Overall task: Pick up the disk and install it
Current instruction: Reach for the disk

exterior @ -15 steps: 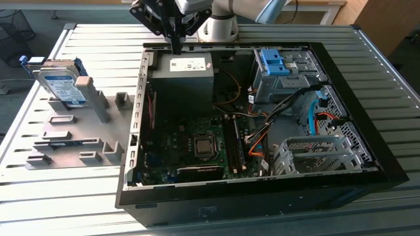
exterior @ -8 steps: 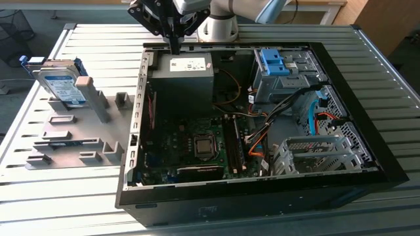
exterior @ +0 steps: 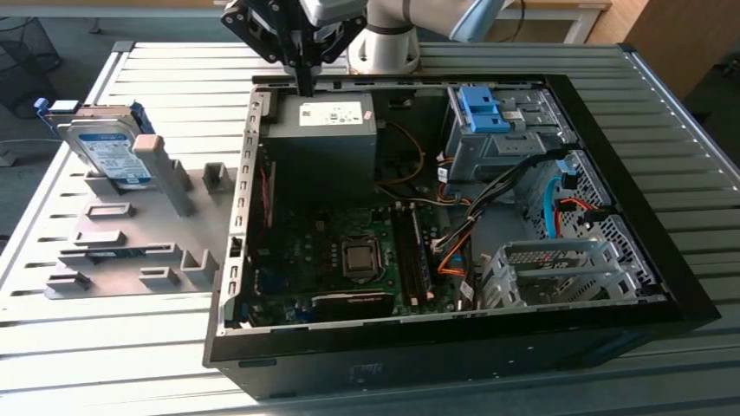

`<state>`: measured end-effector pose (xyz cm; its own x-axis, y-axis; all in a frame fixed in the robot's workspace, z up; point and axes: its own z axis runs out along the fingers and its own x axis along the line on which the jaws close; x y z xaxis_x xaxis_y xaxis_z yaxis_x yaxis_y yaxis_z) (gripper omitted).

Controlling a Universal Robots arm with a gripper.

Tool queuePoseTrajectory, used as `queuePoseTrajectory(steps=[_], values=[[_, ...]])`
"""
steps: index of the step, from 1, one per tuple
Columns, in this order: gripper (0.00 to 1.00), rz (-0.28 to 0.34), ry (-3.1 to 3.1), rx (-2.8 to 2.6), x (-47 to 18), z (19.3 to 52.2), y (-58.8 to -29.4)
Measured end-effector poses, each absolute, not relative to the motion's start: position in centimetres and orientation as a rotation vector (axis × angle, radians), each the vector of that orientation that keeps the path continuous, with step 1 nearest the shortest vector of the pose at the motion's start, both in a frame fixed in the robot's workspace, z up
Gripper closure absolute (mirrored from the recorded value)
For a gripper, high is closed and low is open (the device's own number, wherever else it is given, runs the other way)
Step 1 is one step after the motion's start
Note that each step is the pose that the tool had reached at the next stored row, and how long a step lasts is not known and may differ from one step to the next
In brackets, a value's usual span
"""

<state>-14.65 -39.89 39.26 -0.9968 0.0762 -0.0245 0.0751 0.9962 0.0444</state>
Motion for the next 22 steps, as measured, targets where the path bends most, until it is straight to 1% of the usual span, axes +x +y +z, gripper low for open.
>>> queuePoseTrajectory(steps=[22], values=[[0.89, 0.068, 3.112, 0.118, -15.25, 39.21, -39.89]])
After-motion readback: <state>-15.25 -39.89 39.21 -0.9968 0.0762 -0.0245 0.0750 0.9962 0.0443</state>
